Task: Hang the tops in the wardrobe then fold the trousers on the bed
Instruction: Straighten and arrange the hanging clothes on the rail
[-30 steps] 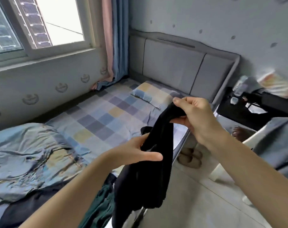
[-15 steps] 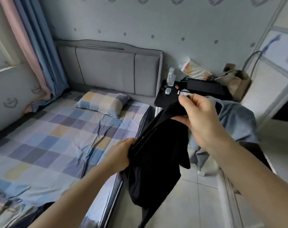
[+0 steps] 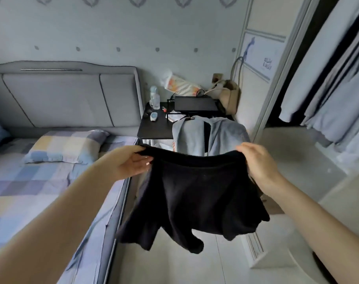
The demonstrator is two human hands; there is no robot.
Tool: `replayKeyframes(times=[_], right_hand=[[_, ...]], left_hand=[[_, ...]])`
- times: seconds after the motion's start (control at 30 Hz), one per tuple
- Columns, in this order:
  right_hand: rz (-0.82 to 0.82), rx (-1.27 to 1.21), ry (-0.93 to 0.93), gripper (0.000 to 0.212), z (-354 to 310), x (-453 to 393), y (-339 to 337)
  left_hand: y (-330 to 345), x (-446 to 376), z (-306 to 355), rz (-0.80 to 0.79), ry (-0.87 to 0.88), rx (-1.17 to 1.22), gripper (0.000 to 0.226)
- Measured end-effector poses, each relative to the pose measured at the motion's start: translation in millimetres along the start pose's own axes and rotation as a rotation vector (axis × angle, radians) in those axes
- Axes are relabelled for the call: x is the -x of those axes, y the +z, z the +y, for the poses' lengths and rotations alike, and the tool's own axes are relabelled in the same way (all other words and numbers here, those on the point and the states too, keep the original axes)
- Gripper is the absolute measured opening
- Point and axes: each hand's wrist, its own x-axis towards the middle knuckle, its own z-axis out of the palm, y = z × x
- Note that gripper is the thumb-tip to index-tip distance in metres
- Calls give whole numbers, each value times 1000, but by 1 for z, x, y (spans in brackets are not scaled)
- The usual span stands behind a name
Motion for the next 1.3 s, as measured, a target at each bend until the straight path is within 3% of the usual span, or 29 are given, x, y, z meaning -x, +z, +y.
replayKeyframes(times=[0.1,0.2,0.33,0.43,0.53,0.67,0.8,0.87,0.97,1.0,1.1,1.2,1.3], right_hand=[[-100,140,-7,34,18,-2,-6],[-220,382,-31,43,27,-9,-14],[-183,680,-82,48,34,-26,-16],[-72,782,32,38,42,-58,-19],[133,669,243,41,34,-94,-31],[350,316,329,32,18,-121,-59],[542,-163,316,10,-3,-127,-76],[588,-279,311,9,-10,-128,-80],[669,-421,267,13,-23,-123,-96],[701,-411,235,12,-27,-121,-104],[740,-145,142,13,-34,-115,-142],[722,171,159,17,-29,-114,-168],[885,325,127,31,-21,-122,-196]], left_hand=[[40,-21,3,-34,10,58,12],[68,-45,9,-38,9,-92,14],[89,-75,26,-44,59,-266,10],[99,-97,48,-148,161,-448,9],[106,-133,77,-160,360,-719,14],[110,-186,106,-145,683,-1258,15],[133,-227,106,-198,597,-1833,12],[159,-238,100,-292,423,-1680,19],[201,-240,104,-471,129,-977,11],[216,-239,109,-510,58,-759,3],[280,-232,128,-702,-115,-308,10],[334,-220,131,-809,-202,-182,11],[376,-219,132,-830,-268,-202,8]])
